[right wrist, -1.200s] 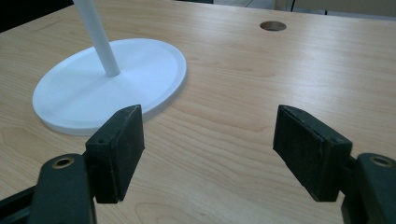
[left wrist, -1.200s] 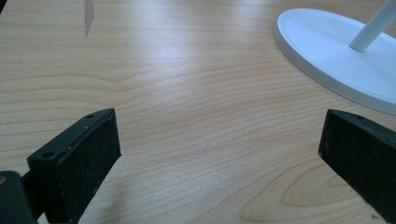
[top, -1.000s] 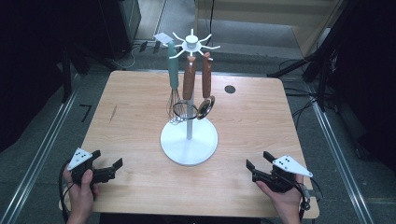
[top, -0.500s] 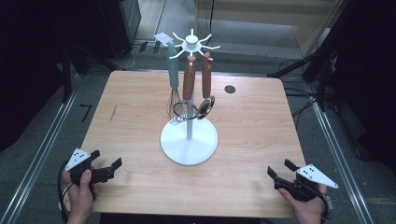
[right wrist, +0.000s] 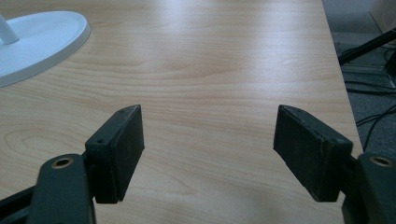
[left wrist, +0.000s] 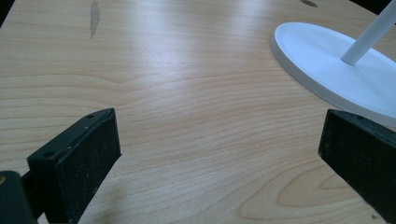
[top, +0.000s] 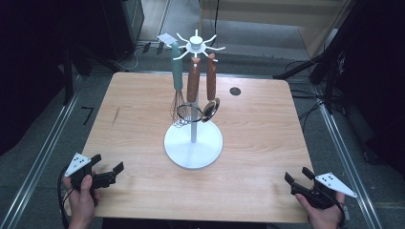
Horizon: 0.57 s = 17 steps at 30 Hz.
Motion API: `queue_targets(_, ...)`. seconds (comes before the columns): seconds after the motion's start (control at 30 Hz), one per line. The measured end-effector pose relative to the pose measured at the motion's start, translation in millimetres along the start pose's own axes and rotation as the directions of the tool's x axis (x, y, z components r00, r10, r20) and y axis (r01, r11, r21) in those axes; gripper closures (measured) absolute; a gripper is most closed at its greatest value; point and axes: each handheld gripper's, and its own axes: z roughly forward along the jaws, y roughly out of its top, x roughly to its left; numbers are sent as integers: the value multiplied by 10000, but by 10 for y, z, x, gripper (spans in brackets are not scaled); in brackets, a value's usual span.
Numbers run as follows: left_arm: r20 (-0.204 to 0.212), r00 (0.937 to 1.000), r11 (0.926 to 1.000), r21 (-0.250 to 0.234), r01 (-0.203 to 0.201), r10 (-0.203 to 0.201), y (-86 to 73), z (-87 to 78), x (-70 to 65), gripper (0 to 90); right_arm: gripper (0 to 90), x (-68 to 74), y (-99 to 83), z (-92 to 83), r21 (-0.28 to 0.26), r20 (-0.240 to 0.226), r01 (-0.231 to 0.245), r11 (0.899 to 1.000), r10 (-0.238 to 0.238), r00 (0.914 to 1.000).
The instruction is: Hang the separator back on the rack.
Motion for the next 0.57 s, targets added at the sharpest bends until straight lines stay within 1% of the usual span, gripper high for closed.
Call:
queue_targets(0.17, -1, 10000, 10000, 37, -71, 71, 0, 3, -3, 0, 249, -11, -22, 22, 73, 20, -9, 10000, 9, 10000)
queue_targets(0.37, 74, 10000, 10000, 57, -22, 22, 2, 3, 2, 0, 249, -4, -24, 39, 195, 93, -25, 9998, 23, 10000)
queue_targets(0.57, 198, 9997, 9998, 158, -155, 152, 8, 17, -4, 0, 243, 10, -20, 54, 315, 160, 23, 9995, -28, 9999)
